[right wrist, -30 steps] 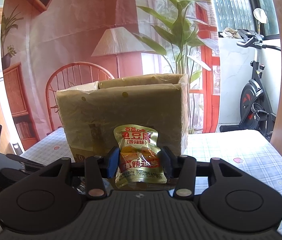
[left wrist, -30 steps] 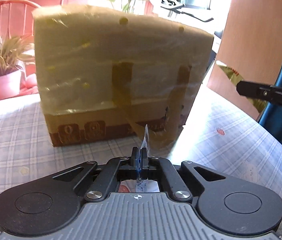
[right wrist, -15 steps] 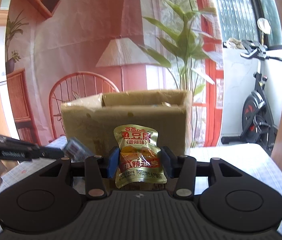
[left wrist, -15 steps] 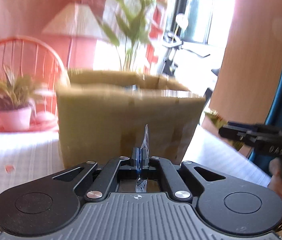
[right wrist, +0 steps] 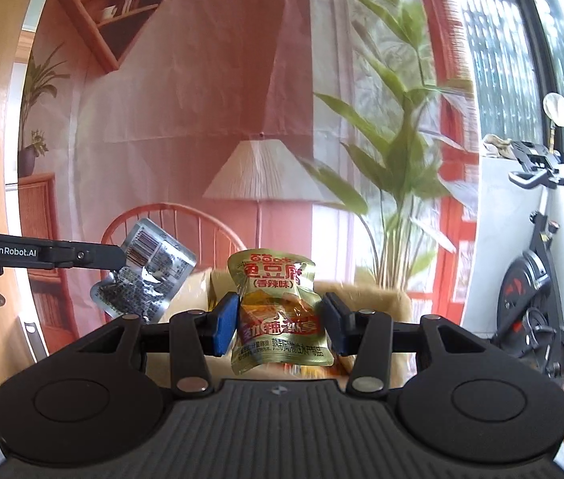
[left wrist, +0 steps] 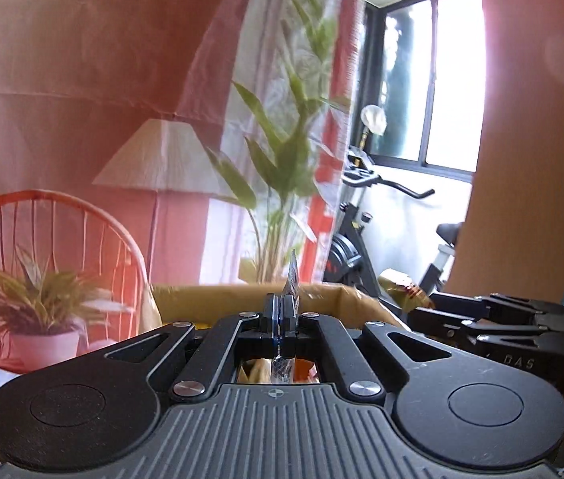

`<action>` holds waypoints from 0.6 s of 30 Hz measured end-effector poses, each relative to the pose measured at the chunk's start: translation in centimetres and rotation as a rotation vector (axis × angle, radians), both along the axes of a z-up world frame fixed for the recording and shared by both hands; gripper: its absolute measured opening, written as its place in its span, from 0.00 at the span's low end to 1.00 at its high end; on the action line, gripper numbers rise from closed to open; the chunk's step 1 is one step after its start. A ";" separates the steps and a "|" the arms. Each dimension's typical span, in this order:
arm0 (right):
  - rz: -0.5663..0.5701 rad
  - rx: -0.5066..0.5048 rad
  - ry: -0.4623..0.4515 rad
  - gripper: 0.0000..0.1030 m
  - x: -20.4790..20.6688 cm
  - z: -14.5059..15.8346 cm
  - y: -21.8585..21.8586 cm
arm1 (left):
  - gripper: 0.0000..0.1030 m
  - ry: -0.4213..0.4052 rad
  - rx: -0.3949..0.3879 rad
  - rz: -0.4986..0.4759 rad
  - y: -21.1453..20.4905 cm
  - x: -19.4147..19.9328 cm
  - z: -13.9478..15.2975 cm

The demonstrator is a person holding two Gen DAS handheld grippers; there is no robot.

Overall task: Organize snacks
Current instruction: 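Lower both held snacks into the box and open both tools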

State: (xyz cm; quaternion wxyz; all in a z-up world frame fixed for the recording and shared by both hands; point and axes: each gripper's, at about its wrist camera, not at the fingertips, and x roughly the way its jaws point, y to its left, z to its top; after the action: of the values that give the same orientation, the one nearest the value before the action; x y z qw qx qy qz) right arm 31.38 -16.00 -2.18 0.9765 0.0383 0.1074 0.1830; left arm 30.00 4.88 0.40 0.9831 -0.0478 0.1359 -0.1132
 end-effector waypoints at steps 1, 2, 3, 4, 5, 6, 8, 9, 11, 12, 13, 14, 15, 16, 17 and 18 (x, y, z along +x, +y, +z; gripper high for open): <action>0.003 -0.003 0.003 0.47 1.0 0.2 0.3 | 0.02 0.010 0.003 0.004 0.2 1.0 0.2; 0.006 -0.008 0.009 0.47 2.0 0.4 0.6 | 0.02 0.023 0.007 0.012 0.3 2.0 0.1; 0.005 -0.015 0.018 0.47 3.0 0.4 0.9 | 0.02 0.038 0.011 0.024 0.5 3.0 -0.1; 0.004 -0.019 0.027 0.47 4.0 0.3 1.2 | 0.02 0.057 0.017 0.030 0.4 3.9 -0.2; 0.005 -0.022 0.041 0.47 5.0 0.1 1.6 | 0.02 0.077 0.024 0.041 0.6 4.8 -0.5; 0.004 -0.029 0.054 0.47 5.9 -0.1 2.0 | 0.02 0.097 0.032 0.050 0.7 5.6 -0.9; 0.001 -0.056 0.074 0.47 7.5 -0.7 2.7 | 0.02 0.134 0.052 0.066 0.8 7.0 -1.6; 0.000 -0.070 0.085 0.47 8.1 -1.0 3.1 | 0.02 0.150 0.062 0.070 0.9 7.4 -2.1; -0.008 -0.095 0.106 0.47 9.2 -1.5 3.7 | 0.02 0.171 0.077 0.078 1.0 8.2 -2.4; -0.012 -0.102 0.117 0.47 9.6 -1.8 3.8 | 0.02 0.180 0.086 0.078 0.9 8.5 -2.6; -0.019 -0.107 0.128 0.48 10.0 -2.0 4.0 | 0.03 0.187 0.094 0.081 0.9 8.8 -2.7; -0.024 -0.110 0.139 0.50 10.3 -2.2 4.0 | 0.03 0.194 0.101 0.082 0.8 8.9 -2.7; -0.027 -0.111 0.150 0.53 10.6 -2.3 4.0 | 0.03 0.203 0.103 0.079 0.8 9.1 -2.8; -0.031 -0.114 0.159 0.58 10.8 -2.4 4.1 | 0.05 0.208 0.105 0.081 0.8 9.1 -2.8; -0.035 -0.116 0.163 0.59 10.8 -2.4 4.0 | 0.07 0.208 0.109 0.078 0.8 9.1 -2.7; -0.033 -0.117 0.161 0.59 10.8 -2.3 4.0 | 0.17 0.205 0.115 0.071 0.7 9.0 -2.6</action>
State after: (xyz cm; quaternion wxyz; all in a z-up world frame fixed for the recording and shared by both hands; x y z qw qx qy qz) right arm 42.13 -12.00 -4.51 0.9682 -0.0027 0.1952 0.1563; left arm 38.97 5.60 -2.18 0.9686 -0.0073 0.2400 -0.0647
